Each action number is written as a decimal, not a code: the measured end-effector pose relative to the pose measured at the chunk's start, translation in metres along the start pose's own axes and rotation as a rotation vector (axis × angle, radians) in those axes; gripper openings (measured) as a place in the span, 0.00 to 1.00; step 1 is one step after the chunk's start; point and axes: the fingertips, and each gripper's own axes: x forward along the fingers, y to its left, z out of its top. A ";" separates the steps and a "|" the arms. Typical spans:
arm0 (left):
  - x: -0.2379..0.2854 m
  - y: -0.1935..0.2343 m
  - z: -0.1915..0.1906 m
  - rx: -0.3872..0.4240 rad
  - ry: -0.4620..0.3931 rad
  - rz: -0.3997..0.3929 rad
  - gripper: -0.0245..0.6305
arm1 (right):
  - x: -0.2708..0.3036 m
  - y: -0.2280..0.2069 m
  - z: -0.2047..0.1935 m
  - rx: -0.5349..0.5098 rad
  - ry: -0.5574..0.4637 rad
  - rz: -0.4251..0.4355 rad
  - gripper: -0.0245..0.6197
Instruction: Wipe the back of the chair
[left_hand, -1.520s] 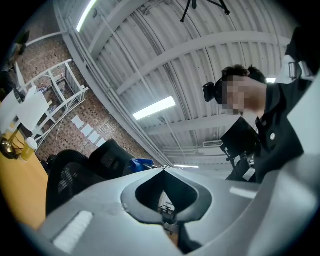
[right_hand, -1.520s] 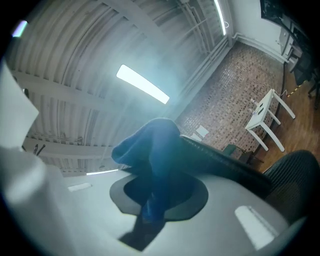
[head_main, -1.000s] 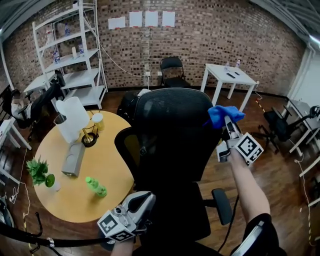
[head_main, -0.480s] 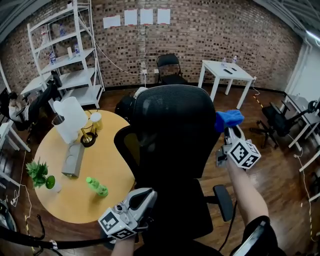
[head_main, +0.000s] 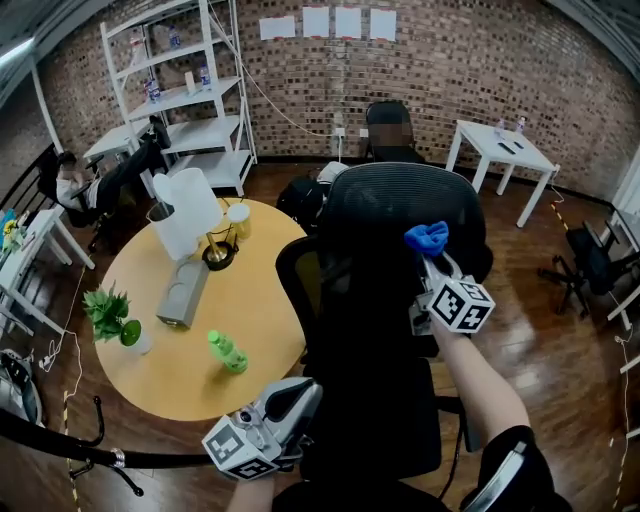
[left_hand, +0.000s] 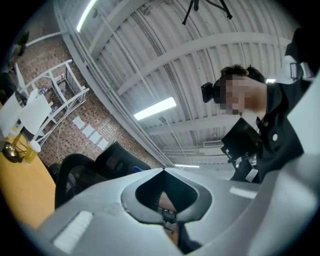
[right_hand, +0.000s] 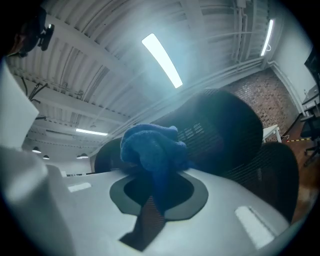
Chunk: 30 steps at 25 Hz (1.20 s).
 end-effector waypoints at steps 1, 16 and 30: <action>-0.004 0.001 0.002 0.005 -0.004 0.015 0.03 | 0.008 0.008 -0.007 0.008 0.009 0.018 0.12; -0.058 0.007 0.018 0.061 -0.029 0.171 0.03 | 0.065 0.134 -0.085 0.084 0.130 0.259 0.12; -0.065 -0.003 0.027 0.123 -0.026 0.225 0.03 | 0.091 0.240 -0.143 0.383 0.277 0.613 0.12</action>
